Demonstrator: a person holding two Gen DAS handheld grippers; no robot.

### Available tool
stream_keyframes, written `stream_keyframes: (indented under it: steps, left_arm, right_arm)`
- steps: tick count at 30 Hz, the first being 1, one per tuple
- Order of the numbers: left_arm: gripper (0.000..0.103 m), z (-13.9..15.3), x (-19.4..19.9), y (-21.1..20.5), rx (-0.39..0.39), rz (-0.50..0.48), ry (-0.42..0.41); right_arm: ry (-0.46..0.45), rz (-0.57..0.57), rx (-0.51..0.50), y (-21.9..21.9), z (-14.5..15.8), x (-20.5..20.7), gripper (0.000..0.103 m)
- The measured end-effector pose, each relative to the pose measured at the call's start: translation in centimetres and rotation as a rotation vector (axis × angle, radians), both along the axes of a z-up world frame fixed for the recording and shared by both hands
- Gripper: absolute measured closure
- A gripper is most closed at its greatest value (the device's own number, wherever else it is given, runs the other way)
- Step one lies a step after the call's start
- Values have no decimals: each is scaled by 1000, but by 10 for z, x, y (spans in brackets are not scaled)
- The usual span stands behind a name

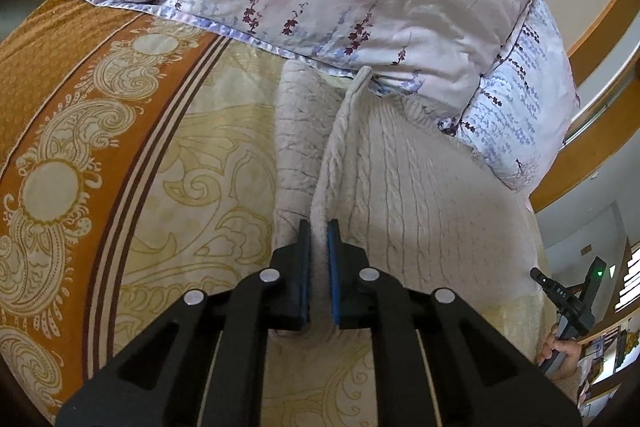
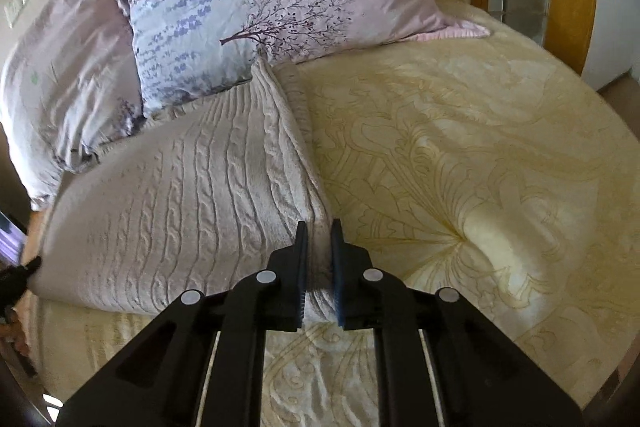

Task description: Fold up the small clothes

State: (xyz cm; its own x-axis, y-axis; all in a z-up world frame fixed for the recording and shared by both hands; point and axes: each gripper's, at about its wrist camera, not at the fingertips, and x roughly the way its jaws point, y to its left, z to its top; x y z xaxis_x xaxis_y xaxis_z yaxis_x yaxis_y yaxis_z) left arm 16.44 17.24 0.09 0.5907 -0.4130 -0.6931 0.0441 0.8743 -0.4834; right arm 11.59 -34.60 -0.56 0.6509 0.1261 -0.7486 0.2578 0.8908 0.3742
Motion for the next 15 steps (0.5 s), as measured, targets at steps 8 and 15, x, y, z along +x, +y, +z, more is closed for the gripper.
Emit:
stream_keyframes:
  steps: [8,15]
  left_arm:
    - [46,22,-9,-2,27,47,-96]
    - [32,31,6,-43,213,3,-138]
  right_arm:
    - [-100,23,-103,23,37,2,55]
    - [-113,243,-134,90,45,40,54]
